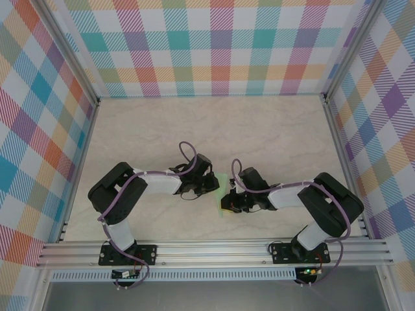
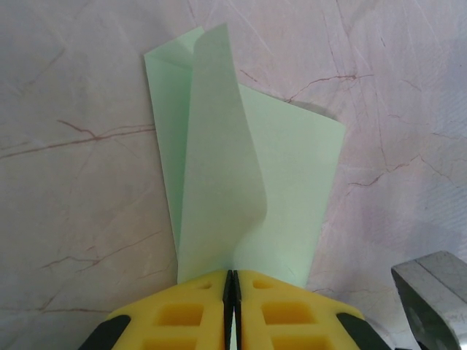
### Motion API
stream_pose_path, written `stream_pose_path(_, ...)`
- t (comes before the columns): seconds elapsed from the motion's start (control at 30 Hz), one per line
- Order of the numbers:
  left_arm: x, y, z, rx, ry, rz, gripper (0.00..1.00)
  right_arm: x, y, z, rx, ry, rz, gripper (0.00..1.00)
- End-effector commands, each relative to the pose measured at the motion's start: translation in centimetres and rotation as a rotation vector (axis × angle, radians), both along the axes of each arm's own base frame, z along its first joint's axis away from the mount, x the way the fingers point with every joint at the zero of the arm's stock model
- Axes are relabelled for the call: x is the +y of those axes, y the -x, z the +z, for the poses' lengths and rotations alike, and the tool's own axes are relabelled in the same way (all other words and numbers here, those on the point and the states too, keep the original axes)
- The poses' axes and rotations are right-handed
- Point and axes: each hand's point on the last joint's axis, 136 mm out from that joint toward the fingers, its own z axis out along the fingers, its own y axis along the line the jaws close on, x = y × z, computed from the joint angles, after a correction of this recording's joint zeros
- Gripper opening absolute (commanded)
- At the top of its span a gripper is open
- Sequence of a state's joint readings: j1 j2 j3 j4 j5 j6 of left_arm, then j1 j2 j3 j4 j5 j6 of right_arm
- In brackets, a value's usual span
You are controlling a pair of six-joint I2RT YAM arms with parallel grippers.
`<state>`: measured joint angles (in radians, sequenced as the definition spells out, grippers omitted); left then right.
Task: Fold a paper plane with a square sheet of paper (pick it up from the middle)
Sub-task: Fold the wing for the fifth time at the center of the table.
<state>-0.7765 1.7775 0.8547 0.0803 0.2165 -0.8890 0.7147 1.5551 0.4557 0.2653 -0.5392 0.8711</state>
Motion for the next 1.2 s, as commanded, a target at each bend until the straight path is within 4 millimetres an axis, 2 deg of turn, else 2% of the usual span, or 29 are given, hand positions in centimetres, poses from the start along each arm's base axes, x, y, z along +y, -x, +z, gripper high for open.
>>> stream_pose_path(0.0,1.2,2.0,-2.4,0.069,-0.100,-0.022,0.12,-0.3,1.4,0.9,0.016,0.004,0.037,0.15)
stream_pose_path(0.17,1.2,2.0,-2.5,0.073,-0.101,-0.021,0.12,-0.3,1.9,1.7,-0.001,0.012,0.048,0.18)
stream_pose_path(0.53,0.8,1.9,-2.2,0.073,-0.088,-0.023,0.11,-0.4,2.5,-0.6,0.042,0.114,0.063,0.06)
stream_pose_path(0.77,1.0,1.9,-2.1,0.074,-0.099,-0.022,0.10,-2.7,3.7,-3.1,0.094,0.298,0.051,0.03)
stream_pose_path(0.87,1.1,1.9,-2.1,0.076,-0.106,-0.020,0.11,-3.7,3.9,-3.4,0.102,0.360,0.038,0.04)
stream_pose_path(0.97,1.0,1.9,-2.1,0.077,-0.107,-0.023,0.10,-3.4,3.5,-2.5,0.076,0.344,0.037,0.07)
stream_pose_path(1.07,1.1,2.0,-2.1,0.077,-0.109,-0.026,0.10,-2.3,2.2,0.4,-0.021,0.249,0.010,0.11)
stream_pose_path(1.17,1.1,1.9,-2.1,0.077,-0.110,-0.025,0.10,-1.5,0.9,3.5,-0.115,0.177,-0.021,0.10)
